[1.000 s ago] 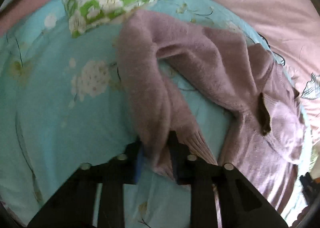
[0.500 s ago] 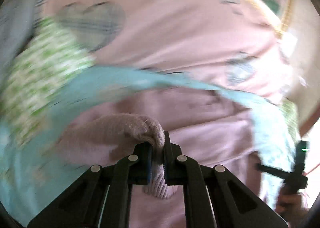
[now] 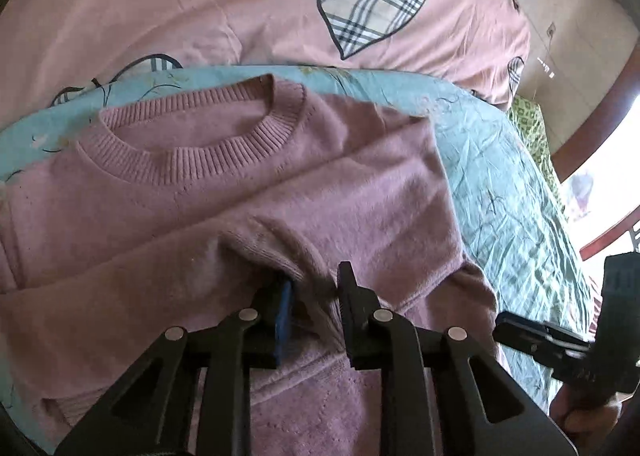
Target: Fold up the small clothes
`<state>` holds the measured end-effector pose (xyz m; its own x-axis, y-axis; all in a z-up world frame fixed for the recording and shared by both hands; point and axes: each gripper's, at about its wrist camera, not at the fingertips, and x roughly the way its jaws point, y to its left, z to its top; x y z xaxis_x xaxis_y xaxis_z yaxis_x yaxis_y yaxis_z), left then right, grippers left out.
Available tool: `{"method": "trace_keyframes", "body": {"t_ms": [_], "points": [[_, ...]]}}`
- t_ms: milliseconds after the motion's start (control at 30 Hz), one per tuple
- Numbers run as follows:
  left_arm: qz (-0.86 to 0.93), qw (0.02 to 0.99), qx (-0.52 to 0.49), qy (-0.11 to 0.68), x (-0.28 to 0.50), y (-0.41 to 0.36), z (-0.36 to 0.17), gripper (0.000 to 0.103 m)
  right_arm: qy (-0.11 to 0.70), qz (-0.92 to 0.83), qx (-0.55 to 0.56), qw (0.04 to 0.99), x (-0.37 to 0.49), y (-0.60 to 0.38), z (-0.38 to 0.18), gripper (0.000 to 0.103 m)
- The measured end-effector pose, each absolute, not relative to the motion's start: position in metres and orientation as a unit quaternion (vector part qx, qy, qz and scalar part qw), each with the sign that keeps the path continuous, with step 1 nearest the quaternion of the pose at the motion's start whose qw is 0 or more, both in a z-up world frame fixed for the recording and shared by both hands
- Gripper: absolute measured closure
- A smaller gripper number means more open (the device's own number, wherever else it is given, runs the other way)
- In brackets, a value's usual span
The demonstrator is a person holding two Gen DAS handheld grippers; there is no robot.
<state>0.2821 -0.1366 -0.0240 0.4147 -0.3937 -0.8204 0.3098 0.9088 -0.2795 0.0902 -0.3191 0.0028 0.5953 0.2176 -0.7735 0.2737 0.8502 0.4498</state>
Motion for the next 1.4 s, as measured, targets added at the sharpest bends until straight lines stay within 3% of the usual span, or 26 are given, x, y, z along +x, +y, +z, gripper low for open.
{"method": "trace_keyframes", "body": {"t_ms": [200, 433, 533, 767, 833, 867, 900, 967, 1033, 1133, 1233, 1400], "points": [[-0.197, 0.853, -0.058, 0.48, 0.245, -0.097, -0.006, 0.065, 0.447, 0.014, 0.25, 0.859, 0.103, -0.306, 0.005, 0.059], [-0.072, 0.866, -0.088, 0.487, 0.193, 0.008, -0.016, 0.057, 0.448, 0.089, 0.13, 0.88, 0.135, -0.249, 0.011, 0.057], [-0.013, 0.856, -0.09, 0.508, 0.185, 0.046, -0.035, 0.057, 0.443, 0.104, 0.056, 0.889, 0.15, -0.222, 0.01, 0.047], [0.044, 0.862, -0.064, 0.501, 0.195, 0.073, -0.061, 0.057, 0.428, 0.102, -0.096, 0.893, 0.186, -0.181, -0.006, 0.046], [0.049, 0.862, -0.053, 0.501, 0.204, 0.07, -0.066, 0.057, 0.436, 0.113, -0.112, 0.886, 0.194, -0.177, -0.009, 0.058], [0.06, 0.861, -0.045, 0.503, 0.209, 0.069, -0.069, 0.057, 0.44, 0.125, -0.11, 0.882, 0.196, -0.177, -0.009, 0.082], [0.068, 0.86, -0.043, 0.505, 0.212, 0.067, -0.071, 0.058, 0.449, 0.136, -0.105, 0.877, 0.199, -0.176, -0.007, 0.092], [0.079, 0.859, -0.05, 0.504, 0.221, 0.069, -0.076, 0.059, 0.468, 0.17, -0.05, 0.866, 0.201, -0.183, 0.001, 0.093], [0.092, 0.858, -0.07, 0.501, 0.224, 0.077, -0.077, 0.058, 0.471, 0.238, 0.119, 0.841, 0.203, -0.21, 0.023, 0.093], [0.101, 0.855, -0.092, 0.5, 0.222, 0.088, -0.078, 0.056, 0.406, 0.267, 0.346, 0.802, 0.201, -0.275, 0.045, 0.094], [0.091, 0.854, -0.102, 0.501, 0.221, 0.088, -0.078, 0.055, 0.38, 0.201, 0.414, 0.803, 0.197, -0.331, 0.037, 0.094], [0.094, 0.853, -0.076, 0.508, 0.224, 0.075, -0.08, 0.056, 0.416, 0.042, 0.479, 0.772, 0.18, -0.391, -0.016, 0.091]]}}
